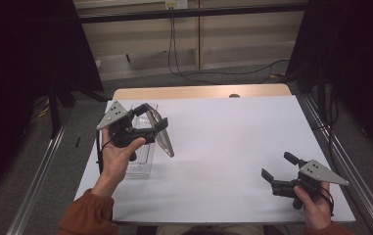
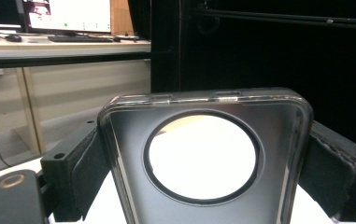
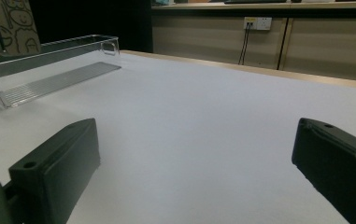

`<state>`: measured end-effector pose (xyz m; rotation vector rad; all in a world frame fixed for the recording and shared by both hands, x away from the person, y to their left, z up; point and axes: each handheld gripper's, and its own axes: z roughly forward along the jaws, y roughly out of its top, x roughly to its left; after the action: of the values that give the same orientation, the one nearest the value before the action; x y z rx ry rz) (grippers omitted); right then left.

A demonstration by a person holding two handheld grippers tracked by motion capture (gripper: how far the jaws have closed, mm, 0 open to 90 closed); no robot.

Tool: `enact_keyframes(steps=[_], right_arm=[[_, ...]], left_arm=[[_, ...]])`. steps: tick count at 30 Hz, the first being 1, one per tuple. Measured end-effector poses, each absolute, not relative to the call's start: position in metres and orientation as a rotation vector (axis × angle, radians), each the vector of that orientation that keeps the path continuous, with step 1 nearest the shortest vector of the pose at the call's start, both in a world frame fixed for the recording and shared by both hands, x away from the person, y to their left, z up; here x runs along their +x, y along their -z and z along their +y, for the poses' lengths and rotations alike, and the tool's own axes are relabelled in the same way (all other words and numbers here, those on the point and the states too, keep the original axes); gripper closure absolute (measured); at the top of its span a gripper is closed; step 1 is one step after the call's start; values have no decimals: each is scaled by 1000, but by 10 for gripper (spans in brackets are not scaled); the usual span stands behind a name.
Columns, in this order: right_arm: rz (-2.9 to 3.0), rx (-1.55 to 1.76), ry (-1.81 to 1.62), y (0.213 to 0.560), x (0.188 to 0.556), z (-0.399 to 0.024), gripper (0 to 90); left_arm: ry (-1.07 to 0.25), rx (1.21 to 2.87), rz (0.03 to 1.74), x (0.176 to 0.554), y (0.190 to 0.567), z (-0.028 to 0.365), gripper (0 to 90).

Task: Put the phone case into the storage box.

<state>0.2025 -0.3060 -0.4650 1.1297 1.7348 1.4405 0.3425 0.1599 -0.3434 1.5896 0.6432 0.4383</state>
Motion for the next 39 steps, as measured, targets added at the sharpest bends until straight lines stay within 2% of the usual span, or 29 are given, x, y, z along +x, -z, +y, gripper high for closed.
enact_keyframes(steps=[7, 21, 39], right_arm=[[1739, 1112, -1443, 465, 203, -305, 5], [1730, 1112, -1448, 464, 203, -305, 0], [1747, 1099, -1450, 465, 203, -304, 0]], left_arm=[[-510, 1592, 667, 352, 331, 171, 111], [-574, 1544, 748, 368, 330, 191, 111], [-675, 1533, 799, 398, 326, 200, 111]])
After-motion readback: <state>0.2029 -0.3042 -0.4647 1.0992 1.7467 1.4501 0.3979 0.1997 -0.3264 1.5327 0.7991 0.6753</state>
